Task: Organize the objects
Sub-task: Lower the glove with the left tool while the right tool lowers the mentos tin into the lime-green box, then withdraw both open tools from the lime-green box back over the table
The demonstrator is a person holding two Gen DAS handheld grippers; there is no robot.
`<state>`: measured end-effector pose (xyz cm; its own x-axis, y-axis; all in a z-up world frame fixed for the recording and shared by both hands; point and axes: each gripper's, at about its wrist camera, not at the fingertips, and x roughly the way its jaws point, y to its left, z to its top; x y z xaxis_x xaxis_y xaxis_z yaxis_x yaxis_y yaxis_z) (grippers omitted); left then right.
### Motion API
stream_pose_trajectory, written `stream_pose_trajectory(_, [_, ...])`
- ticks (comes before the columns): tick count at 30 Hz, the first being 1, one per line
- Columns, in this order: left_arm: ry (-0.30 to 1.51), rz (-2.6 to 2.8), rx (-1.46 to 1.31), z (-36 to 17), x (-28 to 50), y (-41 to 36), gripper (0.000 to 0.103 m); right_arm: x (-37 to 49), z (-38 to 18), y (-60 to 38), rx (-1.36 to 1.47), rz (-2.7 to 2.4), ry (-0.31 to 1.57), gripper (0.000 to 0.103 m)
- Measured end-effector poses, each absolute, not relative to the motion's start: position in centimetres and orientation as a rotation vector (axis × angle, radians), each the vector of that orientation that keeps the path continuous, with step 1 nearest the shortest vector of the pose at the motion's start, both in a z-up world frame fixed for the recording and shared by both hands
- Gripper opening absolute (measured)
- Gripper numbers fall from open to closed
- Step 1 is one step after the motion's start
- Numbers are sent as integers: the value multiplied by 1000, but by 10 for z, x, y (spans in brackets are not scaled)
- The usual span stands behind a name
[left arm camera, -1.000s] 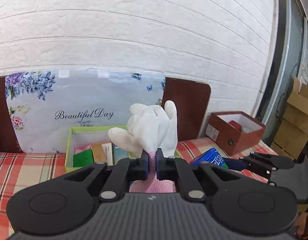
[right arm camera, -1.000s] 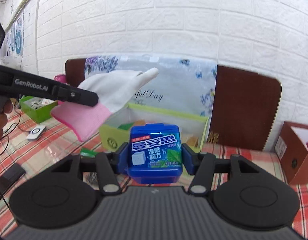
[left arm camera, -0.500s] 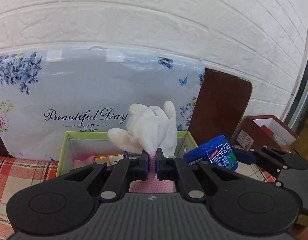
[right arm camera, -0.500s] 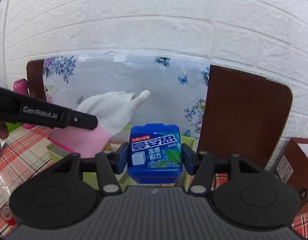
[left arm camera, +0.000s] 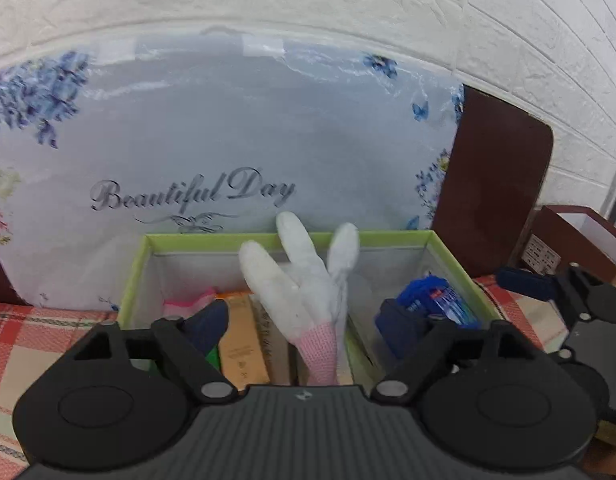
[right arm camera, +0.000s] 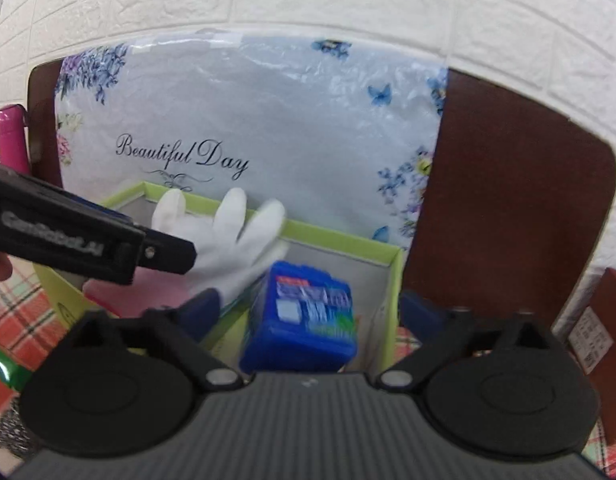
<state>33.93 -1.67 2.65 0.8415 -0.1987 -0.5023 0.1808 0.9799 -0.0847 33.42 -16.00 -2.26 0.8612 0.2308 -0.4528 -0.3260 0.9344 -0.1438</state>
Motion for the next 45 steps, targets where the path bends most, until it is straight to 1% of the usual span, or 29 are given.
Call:
stream_pose_trajectory(8, [519, -187, -61, 46, 312, -14, 89, 301, 0, -171, -217, 295, 403, 103])
stream_pose_trajectory(16, [515, -140, -30, 76, 255, -24, 89, 249, 41, -187, -138, 304, 357, 103])
stream_pose_trajectory(24, [526, -99, -27, 83, 195, -26, 89, 187, 55, -207, -57, 308, 342, 103])
stream_pose_trajectory(33, [549, -115, -31, 69, 136, -29, 89, 125, 51, -218, -38, 299, 334, 103])
stream_pose_trajectory(45, [642, -73, -47, 25, 101, -16, 89, 86, 8, -209, -57, 287, 420, 103])
